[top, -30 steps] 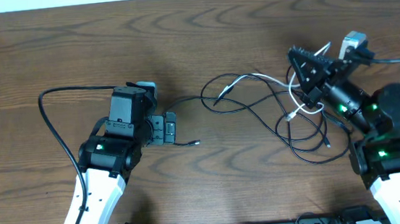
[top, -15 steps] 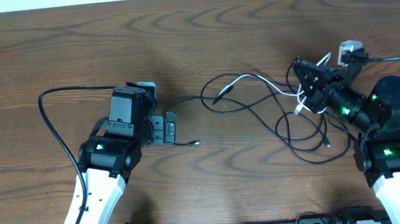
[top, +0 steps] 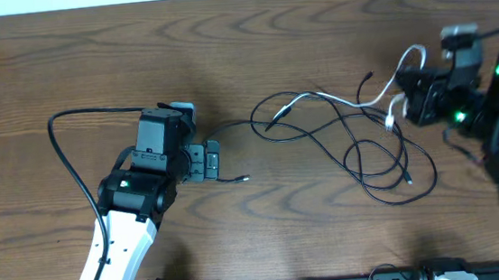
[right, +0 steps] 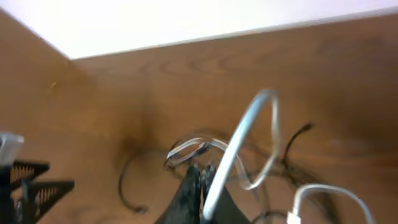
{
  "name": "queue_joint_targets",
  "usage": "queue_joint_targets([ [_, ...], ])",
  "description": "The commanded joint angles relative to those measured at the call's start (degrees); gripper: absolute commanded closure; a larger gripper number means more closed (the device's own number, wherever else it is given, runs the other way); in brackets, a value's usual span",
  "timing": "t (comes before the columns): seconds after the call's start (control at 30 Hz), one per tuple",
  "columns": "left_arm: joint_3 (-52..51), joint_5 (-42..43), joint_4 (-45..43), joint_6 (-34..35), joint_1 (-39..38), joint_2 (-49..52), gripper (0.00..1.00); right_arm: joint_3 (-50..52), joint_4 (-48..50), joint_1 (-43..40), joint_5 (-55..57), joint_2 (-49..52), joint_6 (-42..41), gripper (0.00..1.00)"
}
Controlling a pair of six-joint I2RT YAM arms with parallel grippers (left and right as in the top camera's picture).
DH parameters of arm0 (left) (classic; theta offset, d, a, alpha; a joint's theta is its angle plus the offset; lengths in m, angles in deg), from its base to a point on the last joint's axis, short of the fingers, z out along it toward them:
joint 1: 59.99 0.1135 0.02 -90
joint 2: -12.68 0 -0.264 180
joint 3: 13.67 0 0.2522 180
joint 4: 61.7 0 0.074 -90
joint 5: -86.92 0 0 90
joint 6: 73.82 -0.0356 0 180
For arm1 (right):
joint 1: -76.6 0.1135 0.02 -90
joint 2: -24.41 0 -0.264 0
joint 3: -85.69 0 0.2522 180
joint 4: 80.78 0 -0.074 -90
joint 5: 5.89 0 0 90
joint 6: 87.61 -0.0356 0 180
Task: Untangle cables
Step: 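Carry the white cable with the right gripper to the upper right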
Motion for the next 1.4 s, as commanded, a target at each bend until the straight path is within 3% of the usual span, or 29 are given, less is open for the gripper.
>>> queue_joint_targets([
  [0.0, 0.2, -0.9, 0.0, 0.7, 0.3, 0.2, 0.01, -14.2, -8.4, -0.3, 8.3, 5.7, 8.1, 0.99],
  [0.23, 0.2, -0.9, 0.0, 0.7, 0.4, 0.2, 0.01, -35.9, -22.0, -0.3, 24.2, 14.6, 12.2, 0.99],
  [0.5, 0.2, -0.9, 0.0, 0.7, 0.3, 0.2, 0.01, -47.7, -21.6, -0.3, 30.1, 16.0, 13.0, 0.99],
  [1.07, 0.2, -0.9, 0.0, 0.7, 0.3, 0.2, 0.01, -49.2, -26.4, -0.3, 23.2, 20.6, 13.1, 0.99],
  [1.37, 0.2, -0.9, 0.0, 0.7, 0.3, 0.2, 0.01, -49.1, -32.2, -0.3, 27.9, 24.0, 15.0, 0.99],
])
